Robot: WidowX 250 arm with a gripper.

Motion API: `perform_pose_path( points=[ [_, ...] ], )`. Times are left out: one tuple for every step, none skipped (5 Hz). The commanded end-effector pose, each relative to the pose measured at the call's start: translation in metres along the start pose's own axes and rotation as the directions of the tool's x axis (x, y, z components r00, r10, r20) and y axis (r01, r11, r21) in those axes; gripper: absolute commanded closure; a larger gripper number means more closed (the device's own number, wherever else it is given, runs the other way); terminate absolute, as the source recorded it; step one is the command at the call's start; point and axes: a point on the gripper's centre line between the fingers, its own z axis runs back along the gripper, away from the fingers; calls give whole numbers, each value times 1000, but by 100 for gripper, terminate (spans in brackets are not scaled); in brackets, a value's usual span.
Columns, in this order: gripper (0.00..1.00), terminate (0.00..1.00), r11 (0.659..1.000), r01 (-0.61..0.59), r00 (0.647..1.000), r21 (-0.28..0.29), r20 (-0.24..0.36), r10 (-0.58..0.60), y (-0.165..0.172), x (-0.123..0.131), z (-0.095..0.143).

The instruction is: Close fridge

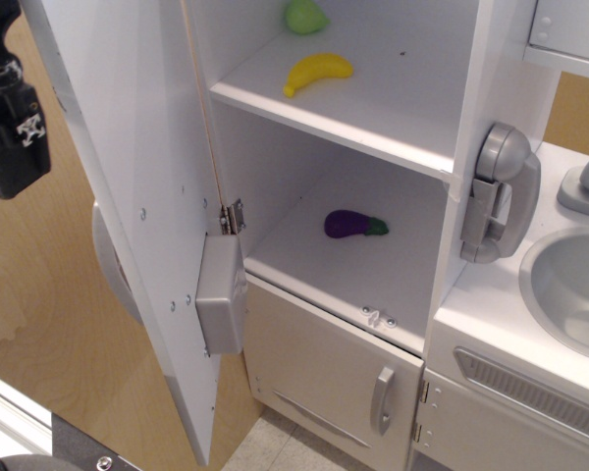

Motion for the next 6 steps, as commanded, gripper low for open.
perform_pose_path(
  points=[
    [0, 0, 992, -103, 995, 74, 15, 103, 21, 20, -6],
    [0, 0, 997, -62, 998, 38, 19, 62, 8, 36, -16],
    [0, 0, 999, 35, 999, -41, -2, -36, -13, 48, -20],
    [0, 0, 996, 71, 997, -55, 9, -71, -33, 58, -22],
    [0, 0, 996, 57, 998, -64, 23, -56, -55, 78, -22],
    [0, 0, 996, 10, 999, -91, 36, -7, -68, 115, -26]
  ],
)
